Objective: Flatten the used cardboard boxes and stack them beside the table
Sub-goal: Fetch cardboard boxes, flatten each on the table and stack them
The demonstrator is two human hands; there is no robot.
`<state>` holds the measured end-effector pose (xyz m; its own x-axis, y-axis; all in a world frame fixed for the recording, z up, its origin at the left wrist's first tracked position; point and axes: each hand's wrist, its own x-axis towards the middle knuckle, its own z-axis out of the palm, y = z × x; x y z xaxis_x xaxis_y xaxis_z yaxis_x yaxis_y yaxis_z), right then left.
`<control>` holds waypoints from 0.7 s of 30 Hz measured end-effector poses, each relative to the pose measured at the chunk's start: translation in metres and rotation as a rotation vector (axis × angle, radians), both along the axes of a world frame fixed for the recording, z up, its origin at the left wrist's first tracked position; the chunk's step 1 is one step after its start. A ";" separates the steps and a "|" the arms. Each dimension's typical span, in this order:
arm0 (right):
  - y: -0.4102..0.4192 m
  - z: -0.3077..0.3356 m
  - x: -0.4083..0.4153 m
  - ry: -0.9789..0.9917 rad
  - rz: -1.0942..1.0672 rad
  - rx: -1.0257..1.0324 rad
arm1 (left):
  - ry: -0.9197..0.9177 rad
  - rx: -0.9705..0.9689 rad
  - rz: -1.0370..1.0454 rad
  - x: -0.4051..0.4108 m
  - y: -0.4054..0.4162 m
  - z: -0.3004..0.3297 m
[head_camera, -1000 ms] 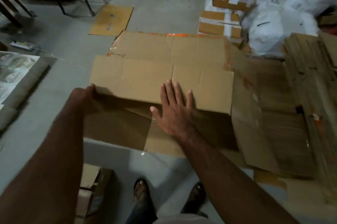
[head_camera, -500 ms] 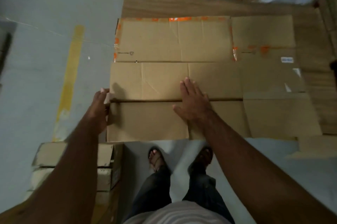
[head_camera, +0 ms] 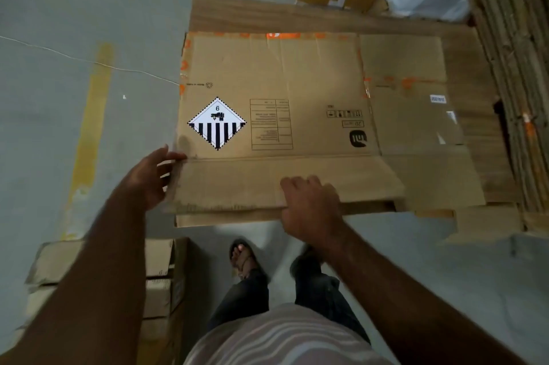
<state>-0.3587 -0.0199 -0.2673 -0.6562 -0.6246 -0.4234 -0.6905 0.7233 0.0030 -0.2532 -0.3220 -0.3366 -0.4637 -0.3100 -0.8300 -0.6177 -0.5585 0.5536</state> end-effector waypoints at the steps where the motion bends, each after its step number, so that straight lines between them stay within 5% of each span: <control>1: 0.010 -0.020 0.014 0.002 0.001 0.037 | -0.011 -0.008 0.007 -0.001 0.001 -0.001; 6: 0.034 -0.077 0.030 0.160 0.005 0.031 | -0.027 -0.150 -0.106 -0.008 0.010 0.001; 13: 0.070 -0.059 -0.019 0.298 0.004 -0.072 | 0.069 -0.228 -0.206 -0.042 0.033 0.053; 17: 0.095 -0.040 -0.063 0.265 -0.453 -0.239 | 0.123 -0.211 -0.006 -0.064 0.081 0.063; 21: 0.111 -0.006 -0.100 -0.234 -1.197 -0.856 | 0.179 -0.117 0.412 -0.072 0.169 0.058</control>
